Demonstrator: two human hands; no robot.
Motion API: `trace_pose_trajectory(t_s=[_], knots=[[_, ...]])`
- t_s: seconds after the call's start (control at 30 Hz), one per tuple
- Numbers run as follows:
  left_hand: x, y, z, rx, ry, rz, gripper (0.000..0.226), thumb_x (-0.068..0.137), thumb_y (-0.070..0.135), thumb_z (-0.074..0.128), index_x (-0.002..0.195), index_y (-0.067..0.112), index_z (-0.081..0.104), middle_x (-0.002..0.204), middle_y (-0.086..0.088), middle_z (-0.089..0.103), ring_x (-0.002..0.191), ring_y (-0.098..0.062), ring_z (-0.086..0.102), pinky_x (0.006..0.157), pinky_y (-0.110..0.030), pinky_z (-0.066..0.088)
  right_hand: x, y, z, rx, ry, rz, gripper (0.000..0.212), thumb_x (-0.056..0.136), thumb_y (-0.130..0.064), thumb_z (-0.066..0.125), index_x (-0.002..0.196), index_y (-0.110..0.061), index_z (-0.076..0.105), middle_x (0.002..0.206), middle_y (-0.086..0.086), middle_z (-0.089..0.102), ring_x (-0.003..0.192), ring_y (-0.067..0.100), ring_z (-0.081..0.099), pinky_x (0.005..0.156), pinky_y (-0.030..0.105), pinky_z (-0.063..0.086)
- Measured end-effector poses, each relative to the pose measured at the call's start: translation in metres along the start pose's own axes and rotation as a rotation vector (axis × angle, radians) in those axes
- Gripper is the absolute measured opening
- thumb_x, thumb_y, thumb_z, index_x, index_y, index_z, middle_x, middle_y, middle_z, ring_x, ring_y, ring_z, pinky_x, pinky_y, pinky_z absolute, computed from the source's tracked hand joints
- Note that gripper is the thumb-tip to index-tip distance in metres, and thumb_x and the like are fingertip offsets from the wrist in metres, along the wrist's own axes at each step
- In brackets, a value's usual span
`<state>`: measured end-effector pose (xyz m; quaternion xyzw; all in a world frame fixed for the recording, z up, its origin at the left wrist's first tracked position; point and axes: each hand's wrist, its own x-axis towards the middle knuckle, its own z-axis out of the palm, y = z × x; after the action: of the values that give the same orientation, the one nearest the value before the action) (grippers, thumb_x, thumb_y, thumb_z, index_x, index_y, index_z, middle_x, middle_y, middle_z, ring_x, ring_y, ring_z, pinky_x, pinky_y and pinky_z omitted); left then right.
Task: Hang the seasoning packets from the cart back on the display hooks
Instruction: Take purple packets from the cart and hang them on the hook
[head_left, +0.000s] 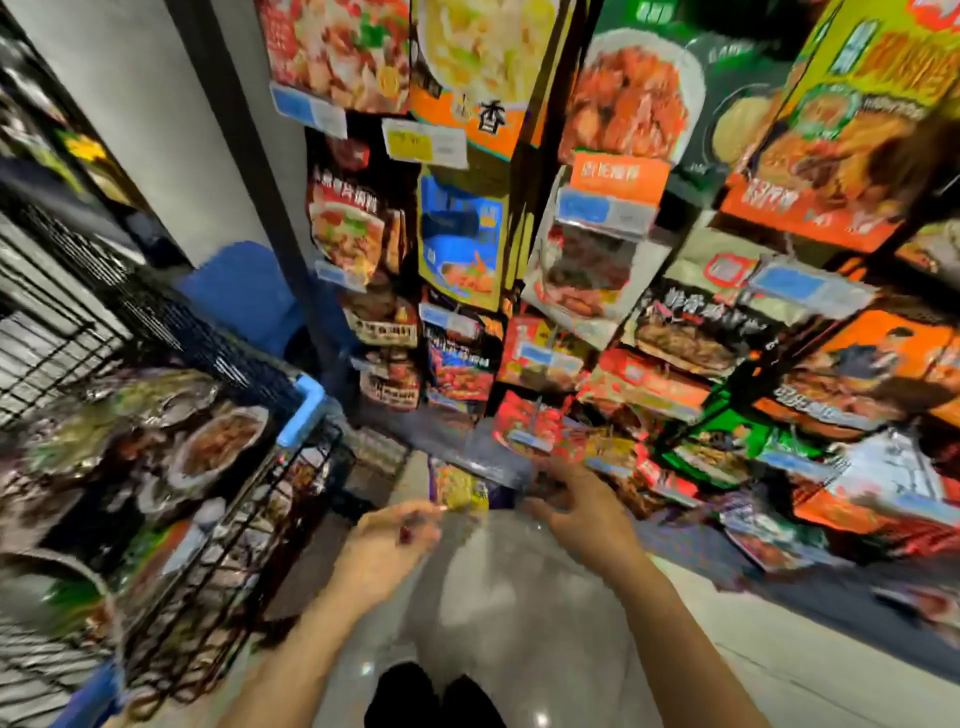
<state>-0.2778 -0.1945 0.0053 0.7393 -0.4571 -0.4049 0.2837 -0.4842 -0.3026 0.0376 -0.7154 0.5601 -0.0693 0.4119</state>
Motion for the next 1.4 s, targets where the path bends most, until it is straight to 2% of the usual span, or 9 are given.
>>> trace_pose_trajectory(t_s=[0.2, 0.4, 0.5, 0.63, 0.8, 0.93, 1.03, 1.27, 1.4], knots=[[0.02, -0.057, 0.047, -0.011, -0.05, -0.148, 0.022, 0.083, -0.005, 0.06, 0.093, 0.015, 0.059, 0.061, 0.007, 0.05, 0.054, 0.013, 0.052, 0.059, -0.007, 0.037, 0.022, 0.062, 0.071, 0.001, -0.045, 0.136, 0.036, 0.083, -0.031, 0.067, 0.118, -0.026, 0.057, 0.11, -0.002, 0.062, 0.079, 0.015, 0.065, 0.084, 0.032, 0.048], [0.11, -0.167, 0.124, 0.08, -0.058, -0.206, 0.019, 0.087, 0.01, 0.061, 0.105, 0.01, 0.065, 0.074, 0.006, 0.064, 0.064, 0.009, 0.059, 0.061, -0.004, 0.035, 0.115, 0.178, 0.19, 0.027, 0.066, 0.288, 0.021, 0.087, -0.022, 0.063, 0.107, -0.016, 0.062, 0.104, -0.006, 0.061, 0.083, 0.014, 0.056, 0.071, 0.021, 0.035], [0.165, -0.227, 0.172, 0.061, -0.009, -0.208, 0.025, 0.086, 0.012, 0.061, 0.111, 0.015, 0.064, 0.1, -0.002, 0.069, 0.092, -0.018, 0.065, 0.074, -0.018, 0.042, 0.188, 0.254, 0.257, -0.089, 0.071, 0.288, 0.03, 0.087, -0.024, 0.062, 0.116, -0.013, 0.061, 0.119, 0.007, 0.061, 0.105, 0.024, 0.057, 0.086, 0.028, 0.039], [0.219, -0.292, 0.234, -0.037, 0.027, -0.181, 0.028, 0.084, 0.011, 0.061, 0.109, 0.024, 0.061, 0.101, 0.006, 0.062, 0.092, -0.013, 0.058, 0.081, -0.028, 0.049, 0.284, 0.334, 0.331, -0.307, -0.007, 0.227, 0.04, 0.091, -0.029, 0.055, 0.128, -0.016, 0.049, 0.129, 0.009, 0.053, 0.118, 0.029, 0.048, 0.092, 0.034, 0.038], [0.271, -0.352, 0.276, 0.079, 0.185, -0.037, 0.028, 0.081, 0.023, 0.067, 0.106, 0.032, 0.061, 0.088, 0.018, 0.061, 0.092, -0.014, 0.06, 0.078, -0.037, 0.05, 0.394, 0.397, 0.385, -0.746, 0.205, 0.04, 0.024, 0.067, -0.017, 0.071, 0.09, -0.013, 0.067, 0.084, 0.011, 0.065, 0.079, 0.032, 0.063, 0.06, 0.036, 0.05], [0.303, -0.367, 0.278, 0.18, 0.206, 0.109, 0.029, 0.084, 0.03, 0.062, 0.112, 0.033, 0.059, 0.096, 0.017, 0.063, 0.095, -0.008, 0.055, 0.078, -0.031, 0.049, 0.419, 0.427, 0.403, -0.838, 0.23, -0.064, 0.029, 0.068, -0.01, 0.039, 0.07, -0.009, 0.068, 0.068, 0.01, 0.061, 0.063, 0.03, 0.061, 0.052, 0.034, 0.048], [0.306, -0.373, 0.277, 0.167, 0.207, 0.071, 0.022, 0.083, 0.024, 0.064, 0.104, 0.031, 0.062, 0.092, 0.014, 0.065, 0.09, -0.009, 0.06, 0.075, -0.029, 0.049, 0.398, 0.4, 0.38, -0.722, 0.205, -0.037, 0.015, 0.07, -0.009, 0.065, 0.084, -0.005, 0.067, 0.078, 0.015, 0.065, 0.071, 0.035, 0.063, 0.056, 0.037, 0.049], [0.237, -0.254, 0.233, 0.03, 0.123, 0.007, 0.026, 0.081, 0.017, 0.065, 0.105, 0.028, 0.065, 0.098, 0.011, 0.065, 0.084, -0.006, 0.06, 0.076, -0.025, 0.048, 0.273, 0.256, 0.288, -0.407, 0.063, -0.066, 0.026, 0.087, -0.034, 0.046, 0.103, -0.02, 0.063, 0.106, 0.006, 0.067, 0.1, 0.032, 0.06, 0.074, 0.036, 0.045], [0.189, -0.141, 0.163, 0.033, 0.229, 0.146, 0.03, 0.071, 0.005, 0.063, 0.098, 0.018, 0.067, 0.085, 0.012, 0.06, 0.08, -0.007, 0.057, 0.072, -0.027, 0.047, 0.181, 0.15, 0.169, -0.441, 0.235, -0.215, 0.042, 0.07, -0.046, 0.035, 0.073, -0.023, 0.069, 0.068, 0.001, 0.07, 0.064, 0.023, 0.066, 0.047, 0.026, 0.044]])
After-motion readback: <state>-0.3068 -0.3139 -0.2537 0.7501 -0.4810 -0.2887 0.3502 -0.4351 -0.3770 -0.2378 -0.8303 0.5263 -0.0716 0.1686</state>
